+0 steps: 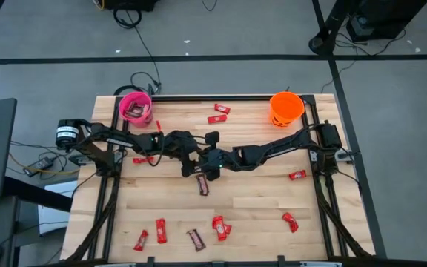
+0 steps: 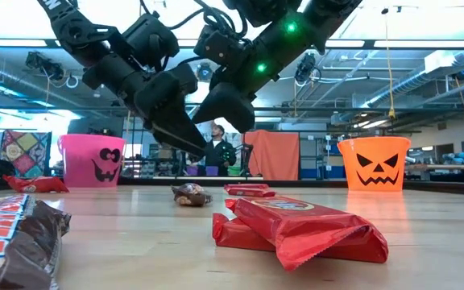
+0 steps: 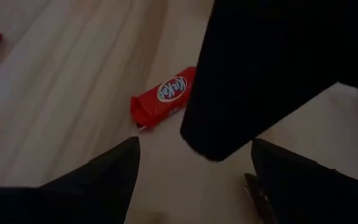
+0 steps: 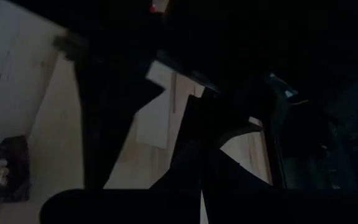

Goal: Sort candy by brand, put in halloween buckets
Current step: Put the top brown chocolate bar into the pink bucket

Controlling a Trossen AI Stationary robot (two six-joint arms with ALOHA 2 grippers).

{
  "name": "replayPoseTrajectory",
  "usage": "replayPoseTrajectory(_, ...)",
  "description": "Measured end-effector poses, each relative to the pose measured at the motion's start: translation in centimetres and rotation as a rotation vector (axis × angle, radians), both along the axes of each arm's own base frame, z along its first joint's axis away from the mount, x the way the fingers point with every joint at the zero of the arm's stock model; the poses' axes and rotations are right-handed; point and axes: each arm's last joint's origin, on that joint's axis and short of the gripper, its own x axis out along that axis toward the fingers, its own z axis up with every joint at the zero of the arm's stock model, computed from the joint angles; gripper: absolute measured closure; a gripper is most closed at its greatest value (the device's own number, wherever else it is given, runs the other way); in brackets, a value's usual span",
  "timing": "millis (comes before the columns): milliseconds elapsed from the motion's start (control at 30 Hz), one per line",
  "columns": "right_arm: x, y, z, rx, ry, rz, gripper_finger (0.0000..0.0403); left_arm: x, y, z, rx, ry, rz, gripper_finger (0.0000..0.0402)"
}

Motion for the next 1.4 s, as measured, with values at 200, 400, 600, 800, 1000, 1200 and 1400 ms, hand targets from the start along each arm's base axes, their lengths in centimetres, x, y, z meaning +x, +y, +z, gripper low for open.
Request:
replayPoseTrajectory(200, 0.0, 0.6, 0.1, -0.055, 0.009, 0.017, 0.0396, 0.0, 0.0, 0.0, 0.027, 0.000, -0.018, 0.0141)
replayPoseTrajectory(400, -0.1, 0.9, 0.2, -0.096, 0.016, -0.003, 0.0396, 0.1, 0.0, 0.2, 0.041, -0.024, -0.044, 0.0191)
replayPoseTrajectory(600, -0.3, 1.0, 0.1, -0.186, 0.058, -0.041, 0.0396, 0.1, 0.0, 0.1, 0.056, -0.014, -0.061, 0.0199)
replayPoseTrajectory(800, -0.4, 0.8, -0.4, -0.059, 0.065, -0.009, 0.0396, -0.3, 0.0, -0.1, 0.051, 0.040, -0.051, 0.0199)
replayPoseTrajectory(1000, -0.7, -0.1, -1.3, 0.454, 0.091, 0.100, 0.0375, -1.4, -0.2, -0.8, 0.020, 0.178, -0.023, 0.0199)
replayPoseTrajectory(1200, -0.7, -1.1, -1.8, 0.547, 0.136, 0.196, 0.0309, -2.1, -0.2, -1.4, -0.014, 0.266, 0.011, 0.0199)
replayPoseTrajectory(1400, 0.0, -2.2, -5.7, 0.637, 0.230, 0.369, 0.0260, -2.2, -0.1, -1.5, -0.016, 0.281, 0.076, 0.0199)
